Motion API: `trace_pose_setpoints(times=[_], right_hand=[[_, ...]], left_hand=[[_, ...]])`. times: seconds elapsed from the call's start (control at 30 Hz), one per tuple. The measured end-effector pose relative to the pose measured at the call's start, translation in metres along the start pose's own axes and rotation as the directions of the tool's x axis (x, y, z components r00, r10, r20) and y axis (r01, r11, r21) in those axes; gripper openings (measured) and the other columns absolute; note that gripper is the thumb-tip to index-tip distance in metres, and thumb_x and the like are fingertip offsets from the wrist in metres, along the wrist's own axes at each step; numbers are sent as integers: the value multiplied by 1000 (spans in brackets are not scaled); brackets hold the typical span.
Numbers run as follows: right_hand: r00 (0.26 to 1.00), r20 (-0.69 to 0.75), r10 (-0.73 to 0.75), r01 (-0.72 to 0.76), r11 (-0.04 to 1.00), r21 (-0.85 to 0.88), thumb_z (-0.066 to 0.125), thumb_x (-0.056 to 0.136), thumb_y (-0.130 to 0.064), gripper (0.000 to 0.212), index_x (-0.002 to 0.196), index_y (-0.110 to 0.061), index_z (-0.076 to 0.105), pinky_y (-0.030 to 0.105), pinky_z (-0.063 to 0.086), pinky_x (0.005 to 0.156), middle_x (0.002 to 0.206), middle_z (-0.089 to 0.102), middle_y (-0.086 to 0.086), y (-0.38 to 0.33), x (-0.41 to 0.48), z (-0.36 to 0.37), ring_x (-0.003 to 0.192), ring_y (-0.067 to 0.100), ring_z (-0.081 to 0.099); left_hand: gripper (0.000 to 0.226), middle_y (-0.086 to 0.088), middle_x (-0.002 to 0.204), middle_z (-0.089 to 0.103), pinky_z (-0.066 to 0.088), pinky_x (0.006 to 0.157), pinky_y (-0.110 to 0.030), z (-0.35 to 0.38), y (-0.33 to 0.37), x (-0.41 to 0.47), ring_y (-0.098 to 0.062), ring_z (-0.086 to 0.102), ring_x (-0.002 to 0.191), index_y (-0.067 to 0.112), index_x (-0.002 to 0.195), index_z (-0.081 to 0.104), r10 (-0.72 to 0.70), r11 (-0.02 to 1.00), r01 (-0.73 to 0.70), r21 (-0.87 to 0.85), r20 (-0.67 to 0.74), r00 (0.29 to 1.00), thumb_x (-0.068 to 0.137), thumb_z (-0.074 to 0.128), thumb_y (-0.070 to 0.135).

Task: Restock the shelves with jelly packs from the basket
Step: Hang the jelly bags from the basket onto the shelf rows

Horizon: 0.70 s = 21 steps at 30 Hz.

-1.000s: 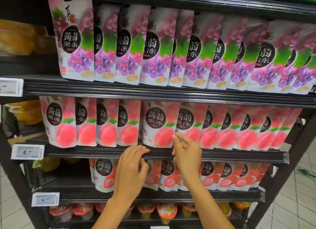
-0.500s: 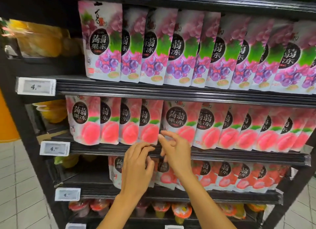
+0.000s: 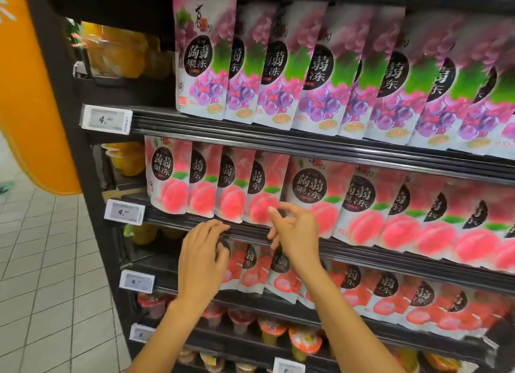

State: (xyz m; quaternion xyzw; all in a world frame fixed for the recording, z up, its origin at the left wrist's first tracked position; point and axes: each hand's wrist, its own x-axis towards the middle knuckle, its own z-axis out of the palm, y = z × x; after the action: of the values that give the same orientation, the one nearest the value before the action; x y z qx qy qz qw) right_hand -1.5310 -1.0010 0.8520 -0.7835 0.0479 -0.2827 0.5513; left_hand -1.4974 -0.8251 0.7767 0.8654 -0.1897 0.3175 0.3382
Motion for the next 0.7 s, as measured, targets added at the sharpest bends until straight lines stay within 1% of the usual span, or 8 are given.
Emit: trace_pose_setpoints(times=[0.07,0.13,0.2,0.37,0.5,0.53,0.6,0.7], right_hand=[[998,-55,13,-15,999,-29,60,96,-24,11,99,-18,69,18,48,47,49,65,2,-1,2,4,37,13,57],[994,-109,25,-30,999,-42,58,97,-24,14,99,-16,70,21,48,48,48,64,0,3,2,2,36,12,56],[990,-142,11,-22,997,-74,57,98,-26,16,102,-17,69,23,47,49,48,64,-2,7,0,-4,36,11,56],[965,-262,-7,-37,986,-163,57,97,-32,17,101,-22,70,32,51,52,50,65,-5,14,-7,-13,36,10,56],[879,-467,-101,14,982,-186,59,95,-35,9,102,-30,61,34,48,55,50,62,-2,5,-14,9,46,14,60],[879,-460,-127,34,979,-203,59,94,-36,8,100,-31,59,33,47,55,51,61,-1,1,-16,20,49,15,60],[937,-333,-108,37,976,-213,58,94,-43,15,104,-32,59,34,49,58,53,63,0,-7,-15,44,52,16,62],[983,-182,-37,-7,972,-234,59,94,-43,24,110,-26,63,38,55,59,52,66,-2,-14,-8,73,48,15,62]], left_hand=[[44,4,125,56,35,107,-32,-3,-11,2,-17,49,120,20,123,61,26,999,-27,41,16,1000,82,63,3],[48,2,124,54,37,107,-37,-3,-24,4,-20,49,117,20,125,59,122,985,-126,114,42,992,80,64,3],[51,1,125,51,37,106,-37,-2,-36,7,-21,48,116,21,127,56,207,962,-216,169,66,976,79,64,6],[36,-4,123,52,39,97,-36,2,-56,13,-23,50,109,20,128,56,357,910,-361,202,59,932,92,48,21],[39,-7,123,58,43,96,-37,-5,-68,20,-24,52,112,21,129,61,466,867,-471,159,71,882,91,52,19],[40,-6,123,59,44,97,-37,-8,-70,23,-23,52,113,22,130,61,474,866,-482,135,87,876,90,57,17],[44,-2,121,60,46,94,-35,-15,-71,29,-21,54,112,22,127,63,484,868,-492,67,111,868,85,66,11],[30,0,111,61,48,85,-30,-24,-77,37,-17,57,103,16,113,69,490,871,-491,-16,98,866,84,67,8]])
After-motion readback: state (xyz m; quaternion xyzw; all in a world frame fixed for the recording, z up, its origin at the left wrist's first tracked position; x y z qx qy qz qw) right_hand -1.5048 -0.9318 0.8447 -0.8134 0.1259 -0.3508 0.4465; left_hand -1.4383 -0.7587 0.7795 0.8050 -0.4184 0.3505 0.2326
